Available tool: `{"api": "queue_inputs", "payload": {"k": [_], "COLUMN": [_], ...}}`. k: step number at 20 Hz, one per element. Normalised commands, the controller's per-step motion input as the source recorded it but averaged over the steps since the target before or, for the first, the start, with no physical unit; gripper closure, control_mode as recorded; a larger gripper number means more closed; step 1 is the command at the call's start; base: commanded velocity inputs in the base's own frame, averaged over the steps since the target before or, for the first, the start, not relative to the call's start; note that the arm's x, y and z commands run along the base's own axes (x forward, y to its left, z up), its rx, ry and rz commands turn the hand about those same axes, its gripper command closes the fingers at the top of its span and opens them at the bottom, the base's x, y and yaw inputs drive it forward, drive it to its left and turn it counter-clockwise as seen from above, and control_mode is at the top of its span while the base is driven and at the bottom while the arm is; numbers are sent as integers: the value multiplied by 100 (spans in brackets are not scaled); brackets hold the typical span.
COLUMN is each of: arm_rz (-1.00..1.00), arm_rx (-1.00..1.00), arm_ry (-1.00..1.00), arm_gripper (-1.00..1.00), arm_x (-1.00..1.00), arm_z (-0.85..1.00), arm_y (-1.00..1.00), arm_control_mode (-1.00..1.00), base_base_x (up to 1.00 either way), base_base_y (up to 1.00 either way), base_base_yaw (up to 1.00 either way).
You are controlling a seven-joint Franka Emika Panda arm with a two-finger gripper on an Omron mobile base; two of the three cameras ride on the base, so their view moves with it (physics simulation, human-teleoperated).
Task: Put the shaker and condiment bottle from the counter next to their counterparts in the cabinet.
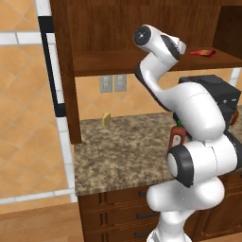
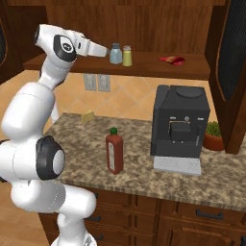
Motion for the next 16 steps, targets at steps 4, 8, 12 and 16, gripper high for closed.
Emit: {"api": "queue_inputs", "payload": {"k": [4,8,12,16], "arm_rz": [-2,-5,-9,-9], "arm_rx": [0,0,0,0], "arm_ry": [-8,-1,0,4], "arm_gripper": [-100,-100,-100,-100], "arm_x": [-45,-80,-90,-66], "arm_z": [0,-3,-18,-35], "arm_y": [3,12,8,3], "arm_control_mode": [-100,-100,-100,-100], "base_base_x": [0,0,0,0], "base_base_y": [0,0,0,0], "base_base_yaw": [0,0,0,0]}}
